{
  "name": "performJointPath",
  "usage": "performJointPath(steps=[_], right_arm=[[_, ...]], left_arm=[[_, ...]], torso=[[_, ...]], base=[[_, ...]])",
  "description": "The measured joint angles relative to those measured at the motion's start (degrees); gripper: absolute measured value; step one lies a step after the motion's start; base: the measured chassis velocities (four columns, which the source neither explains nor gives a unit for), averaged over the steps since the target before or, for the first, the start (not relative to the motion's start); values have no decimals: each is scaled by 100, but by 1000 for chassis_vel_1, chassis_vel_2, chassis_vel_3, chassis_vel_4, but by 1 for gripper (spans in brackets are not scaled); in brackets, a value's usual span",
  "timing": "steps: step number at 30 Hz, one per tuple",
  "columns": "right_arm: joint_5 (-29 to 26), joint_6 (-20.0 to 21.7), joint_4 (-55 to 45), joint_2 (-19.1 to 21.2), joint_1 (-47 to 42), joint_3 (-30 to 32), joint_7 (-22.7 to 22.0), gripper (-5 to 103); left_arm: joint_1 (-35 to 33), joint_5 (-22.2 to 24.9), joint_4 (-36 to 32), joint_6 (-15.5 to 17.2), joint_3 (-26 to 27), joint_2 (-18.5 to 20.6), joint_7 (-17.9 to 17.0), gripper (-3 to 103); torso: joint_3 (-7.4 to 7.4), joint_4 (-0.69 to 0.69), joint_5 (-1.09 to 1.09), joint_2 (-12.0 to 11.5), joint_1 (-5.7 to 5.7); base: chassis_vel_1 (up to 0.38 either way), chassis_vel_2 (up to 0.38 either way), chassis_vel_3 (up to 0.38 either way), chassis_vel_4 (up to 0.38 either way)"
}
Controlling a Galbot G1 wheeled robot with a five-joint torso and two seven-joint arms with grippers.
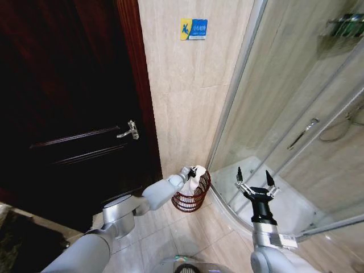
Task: Discard the used towel into the hamper.
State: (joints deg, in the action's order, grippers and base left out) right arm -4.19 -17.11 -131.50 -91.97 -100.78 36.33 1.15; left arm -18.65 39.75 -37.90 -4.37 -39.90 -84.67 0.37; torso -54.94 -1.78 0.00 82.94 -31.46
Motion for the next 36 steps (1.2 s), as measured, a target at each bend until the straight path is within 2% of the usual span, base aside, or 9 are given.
performJointPath(steps=[13, 19, 22, 30, 36], right_arm=[[0, -5, 24, -4, -7, 10, 7, 100], [-10, -31, 44, 7, 6, 2, 2, 100], [-16, -44, 49, 11, 8, 2, 2, 100], [-62, -86, 64, 51, 11, 12, -2, 100], [-77, -124, 71, 70, 6, 20, -3, 100]], left_arm=[[-120, -185, 398, -127, -84, -154, 131, 2], [58, -132, 1262, -296, -667, -377, 409, 2], [103, -151, 1500, -363, -733, -480, 491, 2], [65, -308, 1847, -493, -728, -735, 648, 2], [43, -425, 2113, -561, -610, -758, 670, 2]], torso=[[0, -1, 0, 0, -1], [0, -1, 1, 0, 0], [0, -1, 0, 0, 0], [0, 0, -2, 0, 0], [0, -1, 2, 0, 0]], base=[[-43, 48, 45, -48], [-47, 42, 40, -35], [-45, 50, 41, -46], [-61, 48, 46, -54], [-41, 33, 39, -47]])
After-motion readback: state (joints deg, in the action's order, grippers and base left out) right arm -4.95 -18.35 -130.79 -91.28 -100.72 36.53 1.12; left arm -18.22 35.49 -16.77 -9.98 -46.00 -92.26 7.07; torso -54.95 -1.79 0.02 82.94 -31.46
